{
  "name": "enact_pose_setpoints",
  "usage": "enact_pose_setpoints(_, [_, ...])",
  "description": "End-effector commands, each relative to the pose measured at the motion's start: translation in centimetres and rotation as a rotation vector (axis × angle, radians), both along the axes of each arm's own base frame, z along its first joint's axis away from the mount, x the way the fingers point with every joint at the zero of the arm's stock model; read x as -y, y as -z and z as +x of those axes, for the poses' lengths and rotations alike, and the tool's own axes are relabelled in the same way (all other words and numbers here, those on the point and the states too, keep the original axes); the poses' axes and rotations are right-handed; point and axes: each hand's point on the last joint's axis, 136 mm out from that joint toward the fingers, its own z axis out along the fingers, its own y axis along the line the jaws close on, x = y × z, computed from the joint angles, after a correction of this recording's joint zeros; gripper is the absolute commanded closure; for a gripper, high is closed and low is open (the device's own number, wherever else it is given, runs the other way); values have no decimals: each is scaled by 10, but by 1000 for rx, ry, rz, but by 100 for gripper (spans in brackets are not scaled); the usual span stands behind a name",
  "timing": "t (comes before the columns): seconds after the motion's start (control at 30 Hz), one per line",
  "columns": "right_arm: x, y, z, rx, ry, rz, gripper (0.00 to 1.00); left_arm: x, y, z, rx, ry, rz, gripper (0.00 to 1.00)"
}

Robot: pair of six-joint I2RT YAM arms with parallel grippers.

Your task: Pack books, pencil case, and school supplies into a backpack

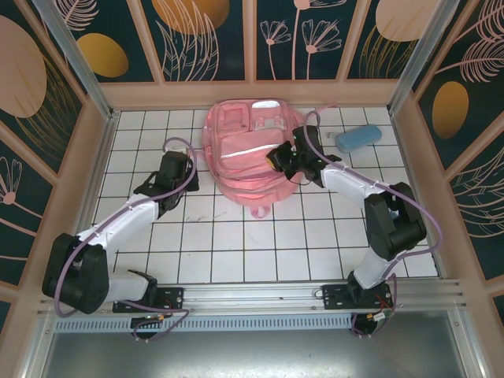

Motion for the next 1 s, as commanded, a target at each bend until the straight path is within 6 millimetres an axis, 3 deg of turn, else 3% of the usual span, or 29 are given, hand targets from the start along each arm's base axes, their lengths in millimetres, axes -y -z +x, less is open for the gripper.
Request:
enact_pose_setpoints(0.0, [-21,-43,7,147,-92,59,100,-21,24,-10,-67,-96,39,100])
enact_pose_setpoints(0.17, [-18,-44,2,155,-118,26,100,-3,13,3,-44,-30,-25,100])
enact_pose_setpoints(0.2, [-18,-42,1,156,-129,8,100,3,9,6,-37,-6,-38,94])
enact_pose_setpoints(0.23, [-15,-42,2,159,-136,-18,90,9,3,9,-30,19,-54,86])
enact_pose_setpoints(0.3, [-4,-38,4,174,-131,-107,56,16,-4,14,-22,48,-69,69])
enact_pose_setpoints(0.33, [6,-36,5,180,-116,-173,44,19,-8,16,-18,62,-75,64])
enact_pose_setpoints(0.43, [48,-37,11,220,-31,-360,27,23,-19,22,-1,75,-83,52])
enact_pose_setpoints(0.53, [107,-36,21,226,108,-512,22,27,-33,28,33,81,-98,41])
enact_pose_setpoints(0.67, [184,-18,45,155,262,-605,19,33,-46,37,63,93,-126,32])
enact_pose_setpoints(0.73, [211,-9,59,134,289,-640,18,36,-44,38,58,100,-136,28])
enact_pose_setpoints(0.77, [228,-3,65,115,314,-678,16,39,-54,43,79,105,-149,26])
enact_pose_setpoints(0.83, [254,4,75,93,341,-727,10,44,-56,46,79,120,-160,22])
enact_pose_setpoints(0.87, [264,9,82,87,345,-749,3,45,-56,47,78,123,-162,19])
enact_pose_setpoints(0.97, [286,18,106,73,337,-802,1,47,-53,49,67,130,-164,15])
